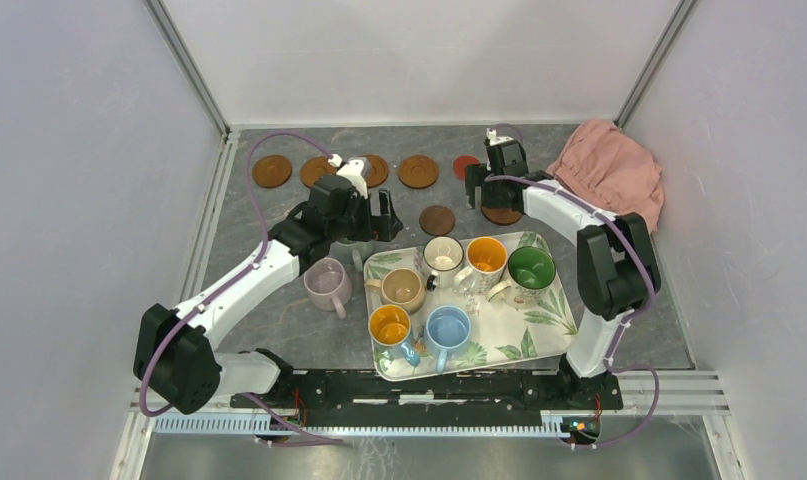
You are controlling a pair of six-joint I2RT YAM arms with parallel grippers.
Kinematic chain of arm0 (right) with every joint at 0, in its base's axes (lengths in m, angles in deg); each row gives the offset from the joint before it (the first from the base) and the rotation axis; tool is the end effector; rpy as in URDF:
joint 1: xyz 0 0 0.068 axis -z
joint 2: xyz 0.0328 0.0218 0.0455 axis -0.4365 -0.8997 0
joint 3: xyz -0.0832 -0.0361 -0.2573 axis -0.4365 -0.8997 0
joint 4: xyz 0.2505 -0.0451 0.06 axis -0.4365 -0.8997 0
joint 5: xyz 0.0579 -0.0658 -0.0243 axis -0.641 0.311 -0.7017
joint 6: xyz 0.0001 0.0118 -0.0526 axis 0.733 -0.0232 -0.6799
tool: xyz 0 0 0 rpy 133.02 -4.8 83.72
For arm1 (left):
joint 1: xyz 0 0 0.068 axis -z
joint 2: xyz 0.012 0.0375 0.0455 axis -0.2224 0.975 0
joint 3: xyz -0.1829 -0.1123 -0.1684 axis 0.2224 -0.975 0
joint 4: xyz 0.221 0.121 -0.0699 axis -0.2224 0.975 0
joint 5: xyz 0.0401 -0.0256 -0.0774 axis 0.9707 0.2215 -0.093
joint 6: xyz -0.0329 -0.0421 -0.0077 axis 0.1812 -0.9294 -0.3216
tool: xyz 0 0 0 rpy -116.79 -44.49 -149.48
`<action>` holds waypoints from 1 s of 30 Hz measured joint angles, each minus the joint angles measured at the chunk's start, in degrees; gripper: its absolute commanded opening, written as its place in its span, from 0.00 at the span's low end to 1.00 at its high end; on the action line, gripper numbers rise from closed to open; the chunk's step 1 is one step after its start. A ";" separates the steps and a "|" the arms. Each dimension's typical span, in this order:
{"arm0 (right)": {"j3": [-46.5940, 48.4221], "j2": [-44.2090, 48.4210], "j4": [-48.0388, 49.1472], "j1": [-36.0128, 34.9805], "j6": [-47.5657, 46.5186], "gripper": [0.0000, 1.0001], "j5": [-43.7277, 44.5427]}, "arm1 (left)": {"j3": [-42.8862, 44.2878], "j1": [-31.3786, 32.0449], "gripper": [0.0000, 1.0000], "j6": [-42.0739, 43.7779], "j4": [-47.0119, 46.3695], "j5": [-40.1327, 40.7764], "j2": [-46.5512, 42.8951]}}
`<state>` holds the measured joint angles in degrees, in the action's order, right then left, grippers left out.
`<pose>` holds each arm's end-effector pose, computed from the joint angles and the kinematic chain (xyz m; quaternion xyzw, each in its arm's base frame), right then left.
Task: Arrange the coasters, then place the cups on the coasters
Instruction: Move the coaster to the center of the board.
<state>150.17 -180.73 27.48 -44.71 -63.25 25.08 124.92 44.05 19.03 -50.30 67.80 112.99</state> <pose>0.3766 0.1234 0.2152 0.0040 0.9334 0.0473 0.3557 0.2450 -0.1508 0.2882 0.0762 0.8757 -0.2401 0.4119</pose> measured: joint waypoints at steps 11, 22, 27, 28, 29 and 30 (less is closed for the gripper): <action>4.98 -6.67 -1.33 -0.31 0.04 0.94 1.44 | 0.22 -0.20 1.00 0.02 1.18 -0.37 0.48; 10.86 -15.45 0.70 4.98 0.28 0.92 -2.62 | 0.33 -1.90 1.00 0.66 -0.04 -2.43 4.68; 17.62 -20.31 0.70 6.73 0.24 0.93 -3.78 | 0.24 -2.58 1.00 0.76 -2.01 -3.45 6.14; 18.99 -21.31 0.68 7.06 0.24 0.92 -3.82 | 0.20 -2.67 1.00 1.09 -2.21 -3.56 6.27; 20.39 -22.21 0.70 7.39 0.26 0.93 -4.02 | 0.09 -2.84 1.00 1.14 -2.40 -3.82 6.34; 21.57 -22.99 0.68 7.72 0.31 0.93 -4.22 | 0.02 -2.95 1.00 1.16 -2.54 -3.91 6.40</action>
<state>171.74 -203.72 28.16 -37.00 -62.95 20.87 124.94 41.10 20.19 -52.84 63.89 119.39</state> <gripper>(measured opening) 0.923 0.994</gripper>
